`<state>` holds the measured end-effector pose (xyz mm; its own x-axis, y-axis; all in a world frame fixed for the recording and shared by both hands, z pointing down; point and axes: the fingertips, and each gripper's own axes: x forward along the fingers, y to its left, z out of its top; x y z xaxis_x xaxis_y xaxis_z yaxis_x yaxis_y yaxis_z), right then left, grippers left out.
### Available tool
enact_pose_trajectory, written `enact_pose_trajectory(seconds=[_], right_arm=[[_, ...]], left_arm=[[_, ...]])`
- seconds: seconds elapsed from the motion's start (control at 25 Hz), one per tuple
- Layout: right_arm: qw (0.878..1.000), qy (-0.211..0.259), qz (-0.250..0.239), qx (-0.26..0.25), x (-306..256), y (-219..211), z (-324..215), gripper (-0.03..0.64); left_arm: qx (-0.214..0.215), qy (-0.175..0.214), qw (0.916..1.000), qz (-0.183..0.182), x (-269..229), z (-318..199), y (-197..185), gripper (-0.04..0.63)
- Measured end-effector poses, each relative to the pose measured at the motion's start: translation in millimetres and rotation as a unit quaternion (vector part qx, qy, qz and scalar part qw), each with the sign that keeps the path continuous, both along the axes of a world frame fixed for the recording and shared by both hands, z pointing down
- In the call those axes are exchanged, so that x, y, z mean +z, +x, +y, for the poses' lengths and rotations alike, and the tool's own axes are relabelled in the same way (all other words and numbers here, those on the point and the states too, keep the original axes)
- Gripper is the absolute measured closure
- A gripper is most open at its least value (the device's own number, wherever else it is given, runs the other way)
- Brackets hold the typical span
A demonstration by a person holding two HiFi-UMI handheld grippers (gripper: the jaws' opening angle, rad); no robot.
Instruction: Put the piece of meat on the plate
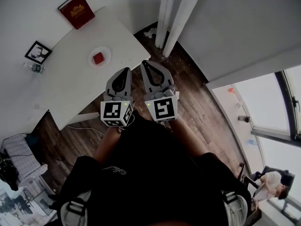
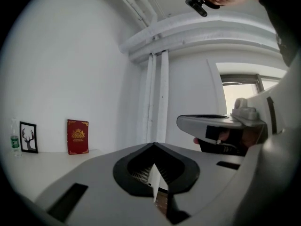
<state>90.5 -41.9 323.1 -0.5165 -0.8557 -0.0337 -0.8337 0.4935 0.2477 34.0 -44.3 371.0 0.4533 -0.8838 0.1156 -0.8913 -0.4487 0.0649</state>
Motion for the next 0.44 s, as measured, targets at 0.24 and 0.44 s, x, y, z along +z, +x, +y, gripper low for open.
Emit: enact_pose_trajectory(seconds=[0.24, 0.44], right_arm=[[1.000, 0.013, -0.007, 0.007, -6.8, 3.0, 9.4, 0.595], [0.999, -0.006, -0.031, 0.018, 3.2, 17.0, 6.7, 0.595]], left_arm=[[0.008, -0.010, 0.9998, -0.013, 2.5, 7.5, 3.4, 0.594], [0.010, -0.021, 0.9996, -0.018, 6.7, 10.9, 7.6, 0.594]])
